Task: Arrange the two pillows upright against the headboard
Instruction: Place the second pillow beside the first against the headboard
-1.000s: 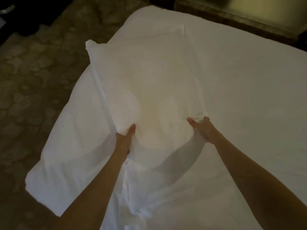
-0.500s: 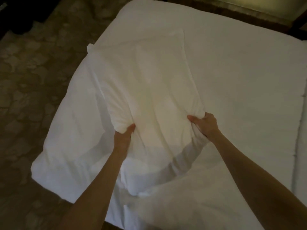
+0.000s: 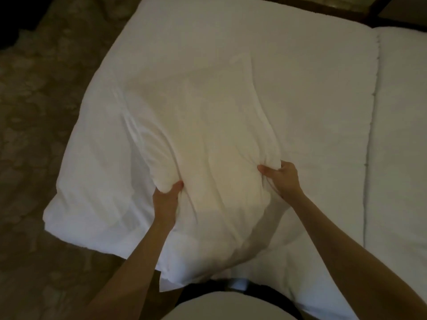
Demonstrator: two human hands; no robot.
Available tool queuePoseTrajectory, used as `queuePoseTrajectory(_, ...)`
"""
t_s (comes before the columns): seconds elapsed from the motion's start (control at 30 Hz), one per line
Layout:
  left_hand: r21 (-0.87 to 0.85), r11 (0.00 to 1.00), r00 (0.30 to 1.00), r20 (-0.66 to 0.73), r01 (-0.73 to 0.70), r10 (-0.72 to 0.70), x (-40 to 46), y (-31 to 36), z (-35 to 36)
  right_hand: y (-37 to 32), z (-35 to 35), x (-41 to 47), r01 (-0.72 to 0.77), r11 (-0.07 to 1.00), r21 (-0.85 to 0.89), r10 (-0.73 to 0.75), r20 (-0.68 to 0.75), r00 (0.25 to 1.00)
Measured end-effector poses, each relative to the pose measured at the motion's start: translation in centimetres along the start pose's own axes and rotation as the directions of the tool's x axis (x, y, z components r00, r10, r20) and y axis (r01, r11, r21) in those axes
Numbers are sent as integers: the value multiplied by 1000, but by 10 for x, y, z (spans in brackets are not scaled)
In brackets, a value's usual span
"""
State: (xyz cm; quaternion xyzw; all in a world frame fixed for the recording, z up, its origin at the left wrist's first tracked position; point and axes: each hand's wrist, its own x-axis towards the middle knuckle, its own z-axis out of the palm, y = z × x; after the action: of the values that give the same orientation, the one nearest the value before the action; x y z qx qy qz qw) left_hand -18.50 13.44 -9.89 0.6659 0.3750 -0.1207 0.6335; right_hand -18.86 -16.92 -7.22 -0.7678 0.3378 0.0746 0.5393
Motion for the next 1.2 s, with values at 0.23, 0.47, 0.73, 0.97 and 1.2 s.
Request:
queuePoseTrajectory(0.23, -43, 980, 973, 122, -194, 198, -49, 35, 22, -41, -45, -38, 215, 973, -83, -228, -204, 952)
queuePoseTrajectory(0.47, -58, 916, 897, 189, -397, 401, -118, 67, 72, -62, -135, -84, 341, 939, -43, -333, -359, 872)
queuePoseTrajectory(0.73, -91, 840, 798, 271, -535, 538, -258, 36, 174, 8, -301, -149, 441, 897, 33, -367, -501, 784)
queuePoseTrajectory(0.97, -104, 811, 735, 369, -576, 569, -377, -2, 262, 59, -444, -204, 511, 859, 29, -391, -607, 692)
queuePoseTrajectory(1.2, -144, 802, 677, 462, -580, 572, -442, -19, 324, 91, -526, -231, 521, 852, -54, -401, -707, 583)
